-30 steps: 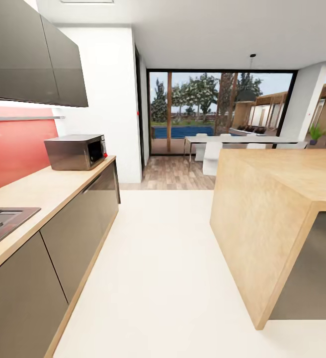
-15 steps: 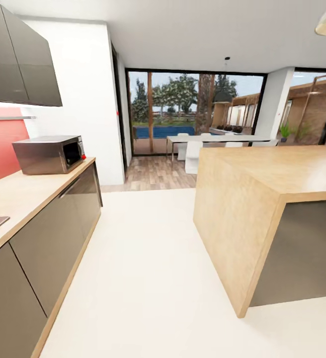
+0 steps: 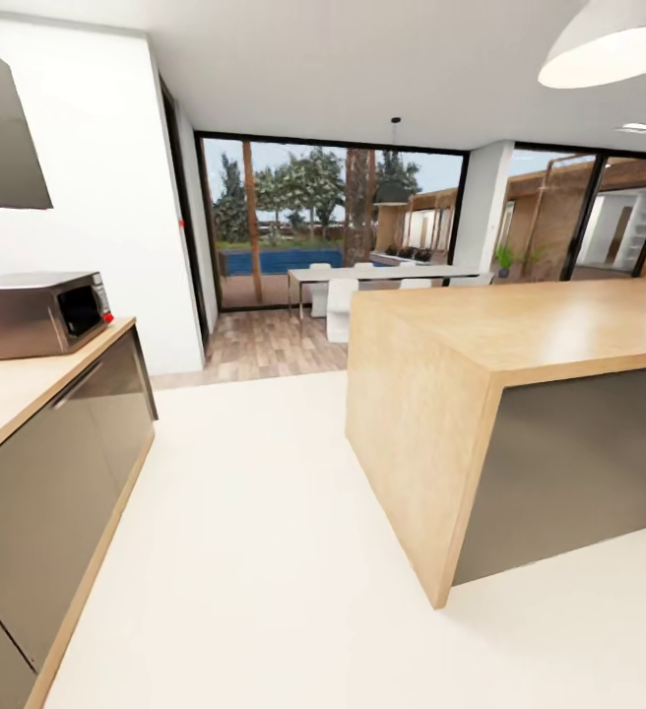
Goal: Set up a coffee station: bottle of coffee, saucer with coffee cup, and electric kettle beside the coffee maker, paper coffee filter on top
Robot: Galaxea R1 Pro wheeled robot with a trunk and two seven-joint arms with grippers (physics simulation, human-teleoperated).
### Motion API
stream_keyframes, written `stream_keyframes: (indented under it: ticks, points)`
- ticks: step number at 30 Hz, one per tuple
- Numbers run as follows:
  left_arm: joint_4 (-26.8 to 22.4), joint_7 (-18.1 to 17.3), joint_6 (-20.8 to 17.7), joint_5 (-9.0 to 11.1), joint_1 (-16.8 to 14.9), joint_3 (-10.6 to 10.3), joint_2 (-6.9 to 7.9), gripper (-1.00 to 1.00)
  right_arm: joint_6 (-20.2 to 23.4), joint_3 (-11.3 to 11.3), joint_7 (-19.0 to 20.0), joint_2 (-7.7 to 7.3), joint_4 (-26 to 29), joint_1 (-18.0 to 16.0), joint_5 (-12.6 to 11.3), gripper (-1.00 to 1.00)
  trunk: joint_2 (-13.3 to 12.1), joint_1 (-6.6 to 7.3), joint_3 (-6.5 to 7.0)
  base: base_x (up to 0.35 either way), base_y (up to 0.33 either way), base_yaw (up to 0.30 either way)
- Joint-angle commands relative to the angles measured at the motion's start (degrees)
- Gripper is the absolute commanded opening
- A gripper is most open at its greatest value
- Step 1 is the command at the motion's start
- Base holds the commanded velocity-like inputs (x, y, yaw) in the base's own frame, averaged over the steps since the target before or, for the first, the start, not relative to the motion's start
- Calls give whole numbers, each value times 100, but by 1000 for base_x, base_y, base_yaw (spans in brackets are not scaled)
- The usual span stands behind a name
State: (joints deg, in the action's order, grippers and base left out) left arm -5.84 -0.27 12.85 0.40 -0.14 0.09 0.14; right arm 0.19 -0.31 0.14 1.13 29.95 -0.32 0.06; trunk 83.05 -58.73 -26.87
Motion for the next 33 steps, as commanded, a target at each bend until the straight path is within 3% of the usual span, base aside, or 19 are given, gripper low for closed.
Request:
stream_keyframes:
  ticks: [1,3,8,13,24,33]
  points:
    - [-49,-2,109,4,-2,0,0,100,1,-4,2,1,48,-3,-2,100,3,0,-6,0,0,-288]
    - [-169,-26,308,-20,-8,-4,-4,100,-3,-10,-1,-4,91,-3,2,100,3,0,-6,0,0,-288]
    - [-339,-38,363,-56,-53,-22,-6,100,-2,-12,-5,-161,61,-3,-1,100,3,0,-6,0,0,-288]
    - [-804,-35,367,-20,-112,-3,41,100,-2,-12,-5,-198,48,-3,-5,100,3,0,-6,0,0,-260]
    - [-817,7,358,-54,-101,-38,24,100,-8,-17,-5,-201,49,-3,-6,100,3,0,-6,0,0,-274]
    - [-791,-44,350,0,-58,17,1,100,-3,-258,-5,-201,47,-3,-6,100,3,0,-6,0,0,-279]
